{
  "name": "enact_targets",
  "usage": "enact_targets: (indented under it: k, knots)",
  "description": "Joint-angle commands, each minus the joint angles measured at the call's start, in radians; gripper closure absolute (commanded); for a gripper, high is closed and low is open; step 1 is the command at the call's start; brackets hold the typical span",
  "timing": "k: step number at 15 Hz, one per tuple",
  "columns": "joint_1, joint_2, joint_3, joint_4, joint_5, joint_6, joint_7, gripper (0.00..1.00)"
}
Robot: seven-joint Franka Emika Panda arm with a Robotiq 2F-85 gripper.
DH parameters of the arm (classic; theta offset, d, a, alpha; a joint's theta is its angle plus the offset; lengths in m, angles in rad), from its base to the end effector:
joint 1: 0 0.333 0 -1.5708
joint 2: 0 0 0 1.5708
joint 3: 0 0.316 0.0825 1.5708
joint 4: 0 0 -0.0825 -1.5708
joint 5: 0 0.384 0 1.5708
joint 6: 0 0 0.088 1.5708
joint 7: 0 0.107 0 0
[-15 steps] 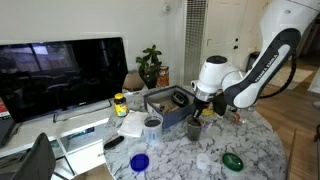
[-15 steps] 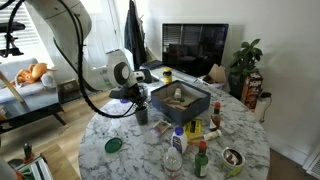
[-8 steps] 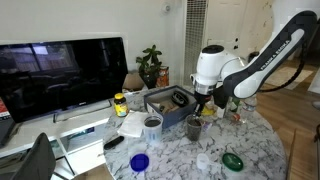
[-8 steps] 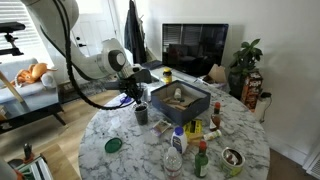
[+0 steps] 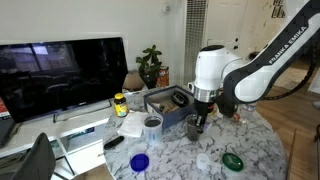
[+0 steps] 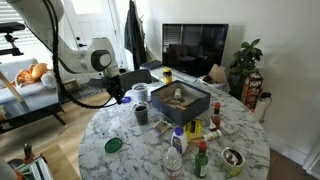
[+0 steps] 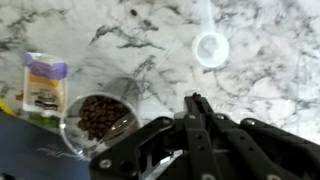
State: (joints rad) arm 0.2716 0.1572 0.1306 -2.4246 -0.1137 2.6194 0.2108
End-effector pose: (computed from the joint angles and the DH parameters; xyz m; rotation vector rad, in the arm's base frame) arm 0.4557 0.1977 0.2476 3.0842 0.4454 0.0772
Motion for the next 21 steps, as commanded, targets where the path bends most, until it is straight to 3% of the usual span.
enact_targets:
  k: [1, 7, 12, 21]
  knots:
    - [-0.016, -0.008, 0.069, -0.06, 0.117, -0.022, -0.08, 0.98]
    - [-0.011, 0.015, 0.085, -0.11, 0.118, 0.013, -0.072, 0.98]
    - [-0.013, 0.066, 0.089, -0.129, 0.12, 0.128, -0.09, 0.98]
    - [0.013, 0.178, 0.035, -0.131, 0.074, 0.324, -0.052, 0.98]
